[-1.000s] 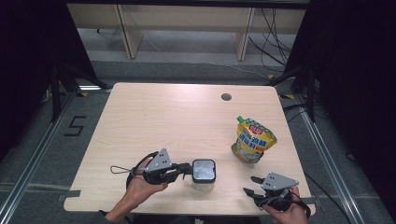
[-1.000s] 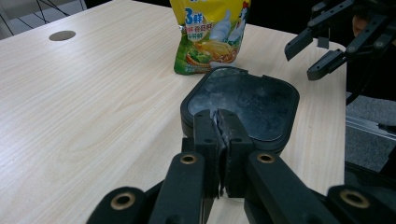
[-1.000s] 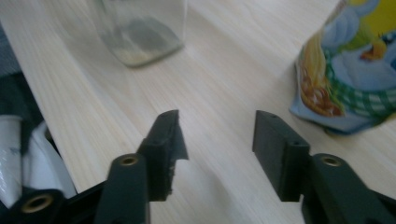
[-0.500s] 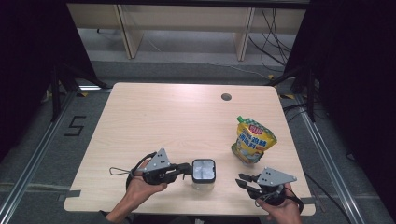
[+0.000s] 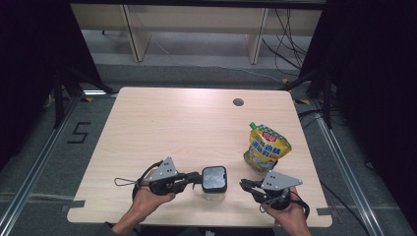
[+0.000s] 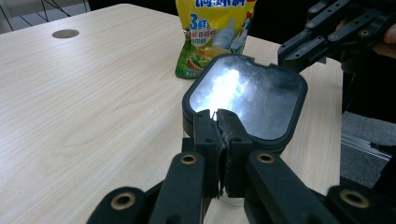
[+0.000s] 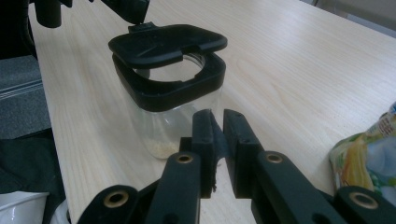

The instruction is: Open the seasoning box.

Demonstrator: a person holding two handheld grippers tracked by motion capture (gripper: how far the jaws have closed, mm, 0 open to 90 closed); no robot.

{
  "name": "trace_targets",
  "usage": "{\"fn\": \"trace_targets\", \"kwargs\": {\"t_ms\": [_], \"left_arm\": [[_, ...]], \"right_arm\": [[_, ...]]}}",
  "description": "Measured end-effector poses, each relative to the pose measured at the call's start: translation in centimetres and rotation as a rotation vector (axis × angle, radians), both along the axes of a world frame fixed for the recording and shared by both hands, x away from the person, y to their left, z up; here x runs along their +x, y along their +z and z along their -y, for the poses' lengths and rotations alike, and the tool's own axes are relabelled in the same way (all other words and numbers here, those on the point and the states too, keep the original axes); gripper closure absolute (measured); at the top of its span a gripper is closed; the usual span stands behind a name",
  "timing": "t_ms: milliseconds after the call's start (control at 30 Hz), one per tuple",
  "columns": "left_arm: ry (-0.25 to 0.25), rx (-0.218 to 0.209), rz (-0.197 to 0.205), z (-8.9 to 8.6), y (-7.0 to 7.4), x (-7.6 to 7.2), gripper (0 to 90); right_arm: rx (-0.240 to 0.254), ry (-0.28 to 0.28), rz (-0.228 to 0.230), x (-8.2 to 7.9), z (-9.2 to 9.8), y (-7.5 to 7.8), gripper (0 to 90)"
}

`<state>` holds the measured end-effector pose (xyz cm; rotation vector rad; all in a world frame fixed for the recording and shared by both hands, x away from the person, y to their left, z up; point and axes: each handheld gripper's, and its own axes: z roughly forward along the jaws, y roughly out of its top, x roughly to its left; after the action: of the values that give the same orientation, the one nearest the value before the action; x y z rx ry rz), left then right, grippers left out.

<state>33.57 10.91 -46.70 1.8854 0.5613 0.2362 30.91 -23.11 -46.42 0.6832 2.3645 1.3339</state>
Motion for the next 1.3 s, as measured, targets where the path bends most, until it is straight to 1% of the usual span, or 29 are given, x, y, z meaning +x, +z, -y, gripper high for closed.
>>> {"fn": "trace_targets", "kwargs": {"t_ms": [33,133,167,200,267,300,333,367,400,467,500,533,567,633,667,700,767,800,833,900,967,1000,1033,1100,1133,1200,1233,1267,1300], "left_arm": [[-0.002,0.003,0.003,0.0,0.0,0.0,86.5],[-0.002,0.007,0.003,-0.1,0.0,0.0,86.5],[-0.001,0.009,0.003,-0.1,0.0,0.0,86.5],[0.003,0.002,-0.009,-0.1,0.0,0.0,86.5],[-0.003,0.001,-0.007,-0.2,0.0,0.1,86.5],[-0.003,0.004,-0.005,-0.2,0.0,0.1,86.4],[-0.002,0.006,-0.003,-0.2,-0.1,0.1,86.4],[-0.002,0.007,-0.002,-0.2,-0.1,0.1,86.4],[-0.001,0.007,-0.002,-0.2,-0.1,0.1,86.4],[-0.002,0.007,-0.003,-0.2,-0.1,0.1,86.4],[-0.002,0.007,-0.004,-0.2,-0.1,0.1,86.4],[-0.003,0.007,-0.002,-0.2,-0.1,0.1,86.3],[-0.004,0.008,0.000,-0.2,-0.1,0.1,86.1],[-0.003,0.006,-0.003,-0.2,-0.1,0.1,85.9],[-0.003,0.007,-0.001,-0.2,-0.1,0.1,85.7],[-0.003,0.008,-0.001,-0.2,-0.1,0.1,85.6],[-0.004,0.010,-0.005,-0.2,0.0,0.2,84.7],[-0.007,0.006,-0.021,-0.3,0.0,0.2,82.3],[-0.007,0.003,-0.016,-0.5,0.2,0.2,80.7],[-0.019,-0.015,-0.023,-0.9,0.4,0.2,75.7],[-0.066,0.009,-0.023,-1.3,0.3,0.1,69.4],[-0.053,0.023,-0.026,-1.4,0.2,-0.2,65.9],[-0.080,0.046,-0.012,-1.7,-0.1,-0.1,63.7],[-0.064,0.064,-0.024,-1.8,-0.8,-0.3,60.1],[-0.071,0.076,-0.026,-1.8,-1.0,-0.2,58.1],[-0.058,0.093,-0.043,-1.9,-1.5,-0.3,56.6],[-0.061,0.099,-0.054,-1.9,-1.8,-0.3,56.0],[-0.065,0.117,-0.042,-2.0,-1.8,-0.2,55.0],[-0.070,0.110,-0.040,-2.1,-2.0,-0.1,54.4]], "right_arm": [[-0.003,0.012,0.007,0.1,-0.1,0.0,83.9],[0.024,0.011,-0.012,0.2,-0.6,0.1,84.6],[0.016,0.026,0.008,0.4,-0.6,0.2,84.6],[0.029,0.035,0.002,0.5,-0.7,0.2,84.6],[0.052,0.035,-0.004,0.6,-1.1,0.2,84.9],[0.051,0.049,0.005,0.7,-1.3,0.2,85.0],[0.050,0.037,-0.003,0.6,-1.4,0.3,85.3],[0.045,0.055,0.021,0.8,-1.5,0.4,85.4],[0.052,0.051,0.005,0.7,-1.6,0.4,85.5],[0.058,0.054,0.004,0.7,-1.9,0.6,85.5],[0.066,0.070,0.010,0.8,-2.2,0.7,85.4],[0.064,0.052,-0.002,0.6,-2.4,0.8,85.5],[0.061,0.076,0.019,0.9,-2.6,0.9,85.4],[0.060,0.079,0.023,1.0,-2.9,1.1,85.5],[0.062,0.093,0.016,1.0,-3.1,1.1,85.5],[0.057,0.087,0.024,1.0,-3.3,1.3,85.6],[0.054,0.108,0.032,1.1,-3.7,1.3,85.7],[0.046,0.109,0.026,1.1,-3.9,1.4,85.8],[0.039,0.105,0.031,1.1,-4.0,1.4,86.0],[0.044,0.113,0.035,1.2,-4.2,1.4,86.0],[0.044,0.114,0.031,1.3,-4.2,1.5,85.9],[0.043,0.101,0.036,1.2,-4.2,1.6,86.0],[0.044,0.115,0.040,1.3,-4.3,1.7,86.0],[0.039,0.114,0.041,1.3,-4.6,1.9,86.0],[0.042,0.120,0.041,1.3,-4.8,2.0,85.9],[0.046,0.116,0.042,1.3,-5.1,2.1,85.7],[0.042,0.132,0.055,1.4,-5.3,2.1,85.7],[0.037,0.128,0.062,1.5,-5.5,2.2,85.7],[0.039,0.130,0.058,1.5,-5.6,2.2,85.7]]}}
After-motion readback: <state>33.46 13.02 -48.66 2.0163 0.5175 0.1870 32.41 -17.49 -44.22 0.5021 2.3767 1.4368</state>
